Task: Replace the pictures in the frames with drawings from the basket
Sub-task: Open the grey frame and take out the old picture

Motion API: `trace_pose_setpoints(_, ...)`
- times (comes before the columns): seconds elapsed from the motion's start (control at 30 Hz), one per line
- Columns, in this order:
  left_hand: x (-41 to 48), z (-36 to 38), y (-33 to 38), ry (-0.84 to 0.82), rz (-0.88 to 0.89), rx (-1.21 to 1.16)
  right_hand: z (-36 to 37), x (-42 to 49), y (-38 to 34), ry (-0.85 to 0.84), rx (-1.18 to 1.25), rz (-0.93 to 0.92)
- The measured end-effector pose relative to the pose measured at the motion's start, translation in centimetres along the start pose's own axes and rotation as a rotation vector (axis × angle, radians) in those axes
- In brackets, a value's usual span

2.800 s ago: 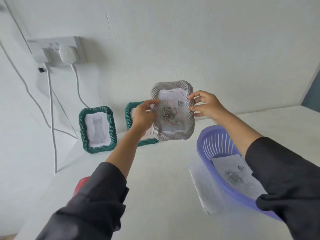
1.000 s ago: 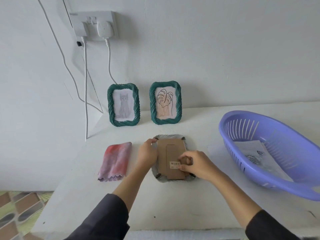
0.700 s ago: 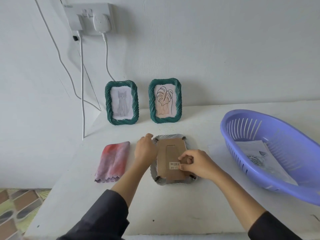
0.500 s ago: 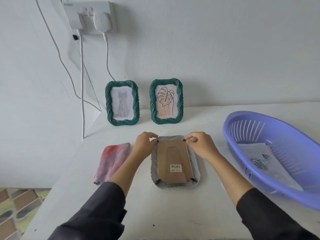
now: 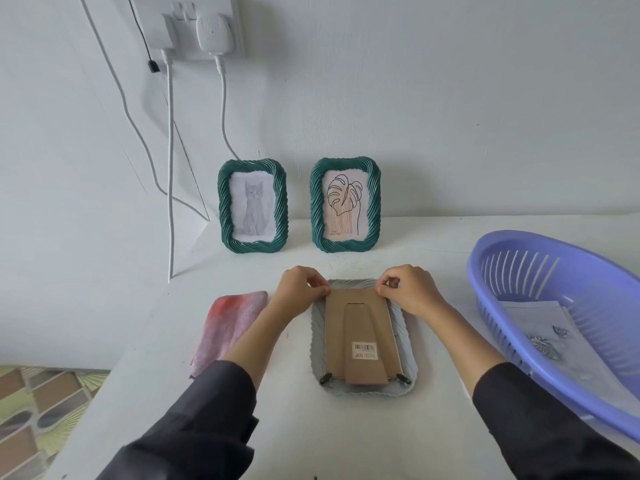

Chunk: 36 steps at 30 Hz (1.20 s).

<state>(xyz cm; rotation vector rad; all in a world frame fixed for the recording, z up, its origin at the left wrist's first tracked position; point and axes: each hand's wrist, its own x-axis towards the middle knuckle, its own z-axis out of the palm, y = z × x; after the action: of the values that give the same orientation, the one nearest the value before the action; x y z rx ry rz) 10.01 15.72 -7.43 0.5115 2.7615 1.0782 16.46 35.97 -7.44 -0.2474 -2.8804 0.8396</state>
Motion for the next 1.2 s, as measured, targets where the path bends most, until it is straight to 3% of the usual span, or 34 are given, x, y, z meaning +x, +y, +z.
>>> trace_pose_setpoints(0.43,0.2,1.3,1.0,0.131,-0.113,0.01,1.1,0.1,0.0,0.082,-0.073,0.016)
trace_pose_setpoints(0.97,-5.6,0.8,-0.1,0.048,-0.08,-0.061,1.0,-8.9,0.1,0.053,0.213,0.001)
trace_pose_setpoints(1.2,-8.9,0.2,-0.1,-0.143,-0.054,-0.089,0.5,-13.5,-0.4,-0.075,0.355,0.018)
